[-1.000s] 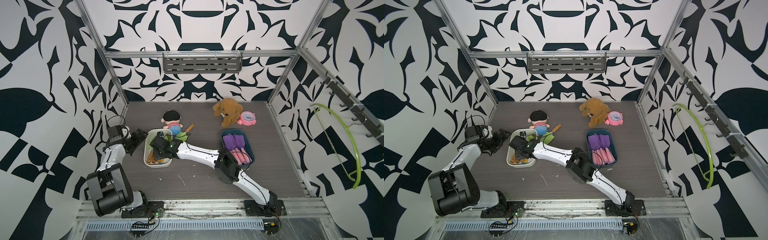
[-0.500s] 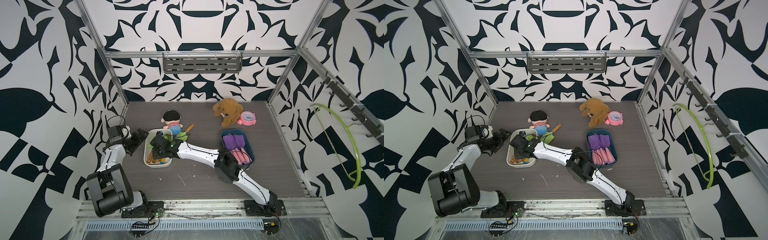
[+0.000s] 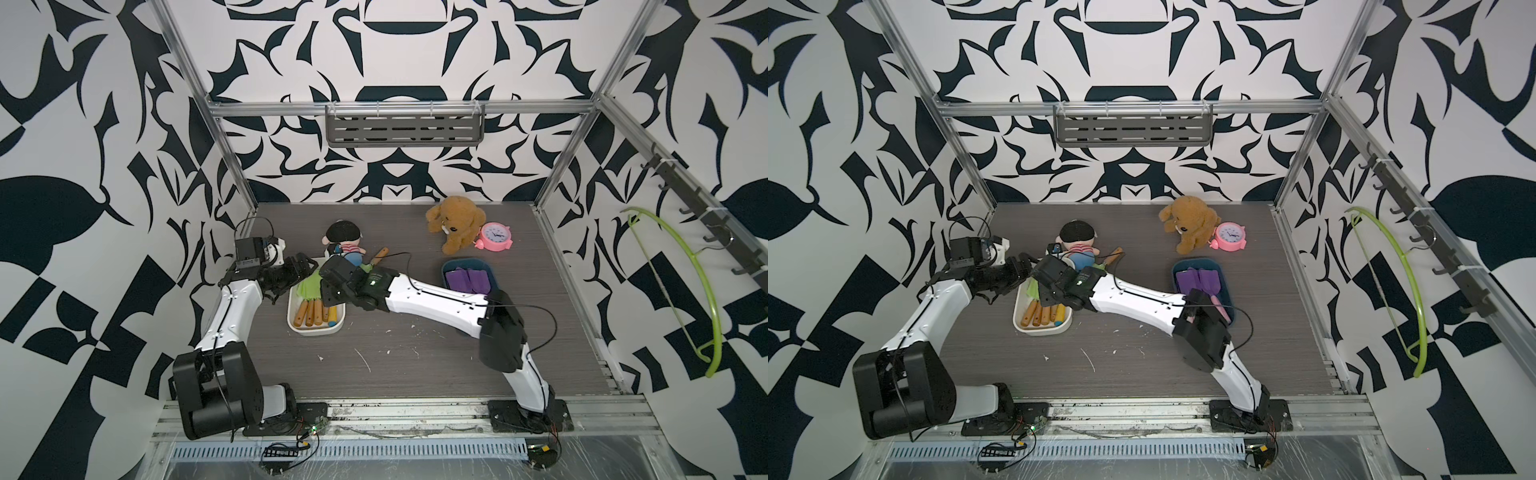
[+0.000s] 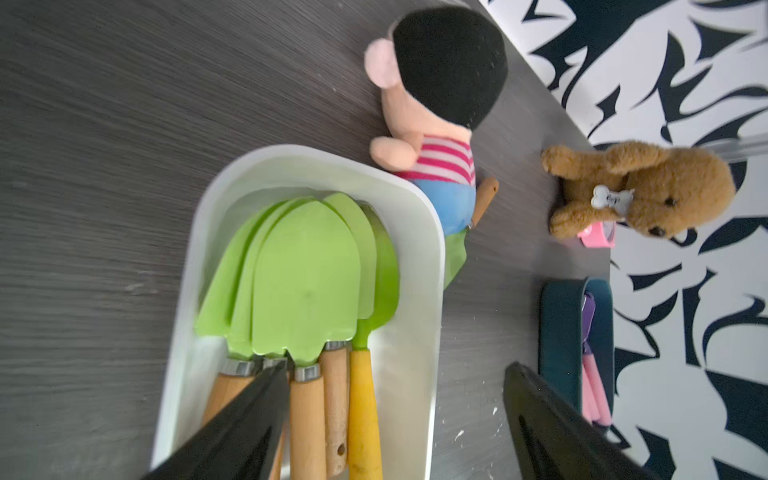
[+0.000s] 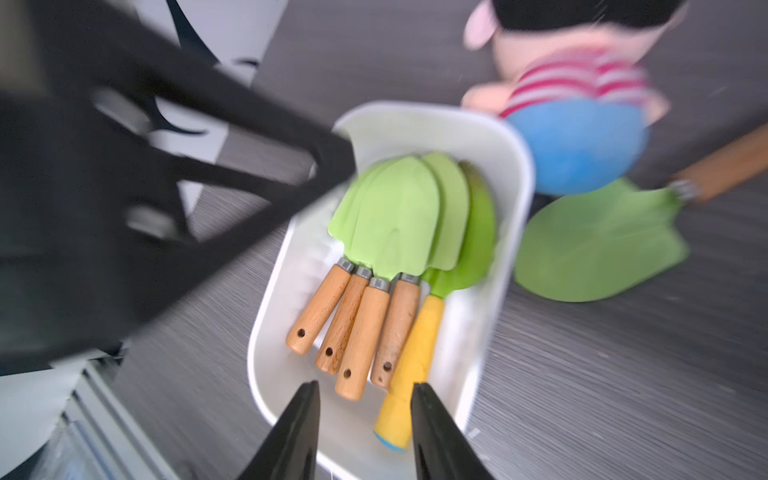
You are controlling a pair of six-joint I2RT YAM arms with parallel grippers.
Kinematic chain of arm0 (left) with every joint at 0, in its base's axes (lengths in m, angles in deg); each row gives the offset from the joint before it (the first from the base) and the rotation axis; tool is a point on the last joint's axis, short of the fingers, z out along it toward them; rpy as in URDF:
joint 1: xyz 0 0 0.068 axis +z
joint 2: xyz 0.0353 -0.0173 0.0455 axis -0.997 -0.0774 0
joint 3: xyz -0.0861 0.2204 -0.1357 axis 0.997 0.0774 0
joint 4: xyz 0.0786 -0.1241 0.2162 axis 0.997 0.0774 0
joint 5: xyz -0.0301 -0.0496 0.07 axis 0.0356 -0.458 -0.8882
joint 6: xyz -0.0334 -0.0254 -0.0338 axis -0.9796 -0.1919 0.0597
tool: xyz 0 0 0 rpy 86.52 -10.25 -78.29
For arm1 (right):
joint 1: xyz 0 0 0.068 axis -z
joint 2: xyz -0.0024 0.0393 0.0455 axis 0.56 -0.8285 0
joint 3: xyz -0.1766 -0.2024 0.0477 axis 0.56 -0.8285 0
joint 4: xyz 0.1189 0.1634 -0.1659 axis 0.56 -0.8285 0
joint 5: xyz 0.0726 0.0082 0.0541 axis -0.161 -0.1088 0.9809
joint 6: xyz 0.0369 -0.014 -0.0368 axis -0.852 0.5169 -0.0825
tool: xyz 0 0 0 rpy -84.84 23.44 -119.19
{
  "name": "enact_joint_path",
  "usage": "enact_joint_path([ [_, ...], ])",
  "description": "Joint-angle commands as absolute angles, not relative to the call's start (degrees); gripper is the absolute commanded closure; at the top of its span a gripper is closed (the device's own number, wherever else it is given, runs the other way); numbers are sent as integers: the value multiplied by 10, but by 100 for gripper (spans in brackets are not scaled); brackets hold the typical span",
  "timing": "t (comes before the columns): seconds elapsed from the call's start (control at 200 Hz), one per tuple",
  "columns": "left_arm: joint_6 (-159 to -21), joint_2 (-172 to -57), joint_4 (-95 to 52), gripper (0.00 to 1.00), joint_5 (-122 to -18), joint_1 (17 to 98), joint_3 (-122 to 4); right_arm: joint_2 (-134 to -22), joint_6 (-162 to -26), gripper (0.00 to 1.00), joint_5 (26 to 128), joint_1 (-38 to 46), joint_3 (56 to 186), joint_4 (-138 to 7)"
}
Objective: Sort the small shovels by color and place them into the storage box
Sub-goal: Place the shovel in the storage box, then pick up the shovel from the center of the board.
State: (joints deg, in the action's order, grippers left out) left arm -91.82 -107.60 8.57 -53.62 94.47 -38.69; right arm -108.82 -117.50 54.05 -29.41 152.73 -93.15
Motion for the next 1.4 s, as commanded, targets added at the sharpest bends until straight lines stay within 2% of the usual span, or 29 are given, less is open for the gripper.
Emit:
enact_joint_path([
  [0.0,-898,-1081,123,14,-554,926,-379,-1039,-1146,60,501,-269,1468,-923],
  [0.195,-869,-1107,105,14,-541,895,-389,-1019,-1106,61,506,-213,1450,-993],
  [0.37,-754,-1135,134,14,-567,818,-455,-988,-1078,61,509,-175,1413,-1002],
  [0.595,-620,-1244,210,14,-645,710,-593,-900,-1075,61,498,-141,1299,-974],
  [0.625,-605,-1261,216,18,-660,697,-615,-886,-1076,61,495,-138,1284,-970],
  [0.845,-539,-1420,302,20,-748,620,-806,-805,-1083,61,481,-124,1194,-955],
  [1.1,-504,-1570,342,22,-807,600,-958,-738,-1092,61,469,-124,1134,-963],
  [1.395,-512,-1650,327,35,-828,600,-1004,-710,-1085,61,452,-124,1113,-973],
])
